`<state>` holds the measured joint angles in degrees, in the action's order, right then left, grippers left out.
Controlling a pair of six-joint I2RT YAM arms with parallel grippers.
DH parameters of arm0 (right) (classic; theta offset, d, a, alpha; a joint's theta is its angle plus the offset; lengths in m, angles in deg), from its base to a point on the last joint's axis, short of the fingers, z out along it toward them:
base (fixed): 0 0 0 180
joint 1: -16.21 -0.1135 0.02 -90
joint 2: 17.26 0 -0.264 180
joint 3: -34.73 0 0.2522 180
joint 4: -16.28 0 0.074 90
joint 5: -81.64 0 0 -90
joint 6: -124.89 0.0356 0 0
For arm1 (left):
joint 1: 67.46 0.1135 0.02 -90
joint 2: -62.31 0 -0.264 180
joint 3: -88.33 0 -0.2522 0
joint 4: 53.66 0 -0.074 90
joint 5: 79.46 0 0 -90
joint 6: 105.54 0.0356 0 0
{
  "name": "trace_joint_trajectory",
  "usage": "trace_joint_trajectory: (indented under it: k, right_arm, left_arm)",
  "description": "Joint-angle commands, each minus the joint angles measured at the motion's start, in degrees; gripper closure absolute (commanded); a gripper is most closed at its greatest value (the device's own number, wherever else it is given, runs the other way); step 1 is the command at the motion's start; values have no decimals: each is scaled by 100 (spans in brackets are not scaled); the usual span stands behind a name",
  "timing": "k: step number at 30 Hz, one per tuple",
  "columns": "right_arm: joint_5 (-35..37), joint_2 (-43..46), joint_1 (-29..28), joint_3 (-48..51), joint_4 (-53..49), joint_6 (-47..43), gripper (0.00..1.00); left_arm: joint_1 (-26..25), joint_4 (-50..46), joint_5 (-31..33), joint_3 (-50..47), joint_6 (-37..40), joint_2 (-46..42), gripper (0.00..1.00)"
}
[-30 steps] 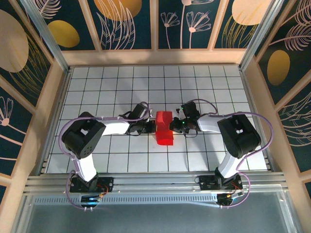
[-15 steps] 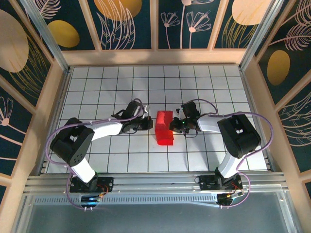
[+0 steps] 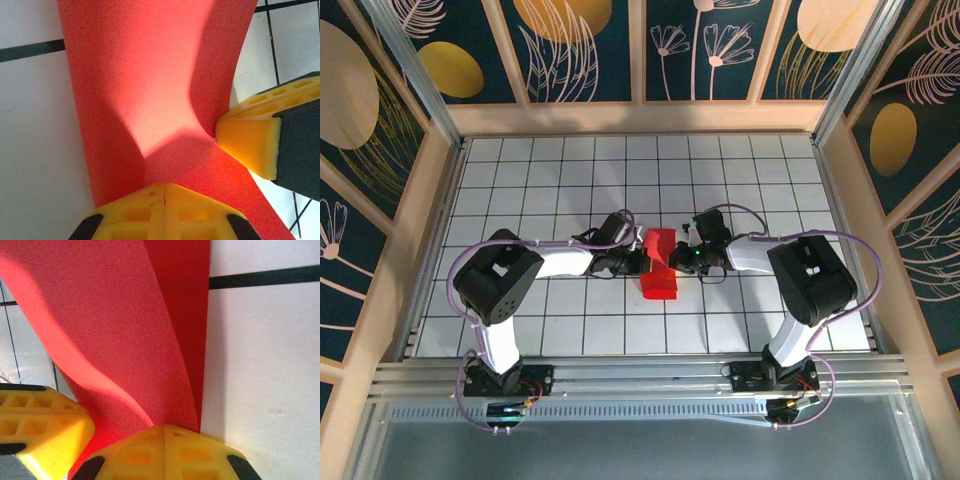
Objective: Fold a paper plane with a square sheet of paper (fold left side to right side)
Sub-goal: Hold the square sheet of paper at the center of the table.
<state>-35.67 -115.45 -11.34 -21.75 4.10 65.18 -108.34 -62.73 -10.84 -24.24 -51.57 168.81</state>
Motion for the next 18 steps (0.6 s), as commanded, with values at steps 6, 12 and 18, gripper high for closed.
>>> trace_joint_trajectory:
  k: [6, 12, 18]
  right_arm:
    - [566, -271, -40, 180, -599, -137, 100]
    - [243, -18, -40, -61, -477, -76, 100]
    - [-40, 330, -44, -271, -276, 7, 100]
  left_arm:
    - [7, -203, 151, -74, -5, 159, 100]
    - [-3, -315, 222, -57, -61, 308, 100]
    - [-6, -409, 210, 3, -100, 464, 100]
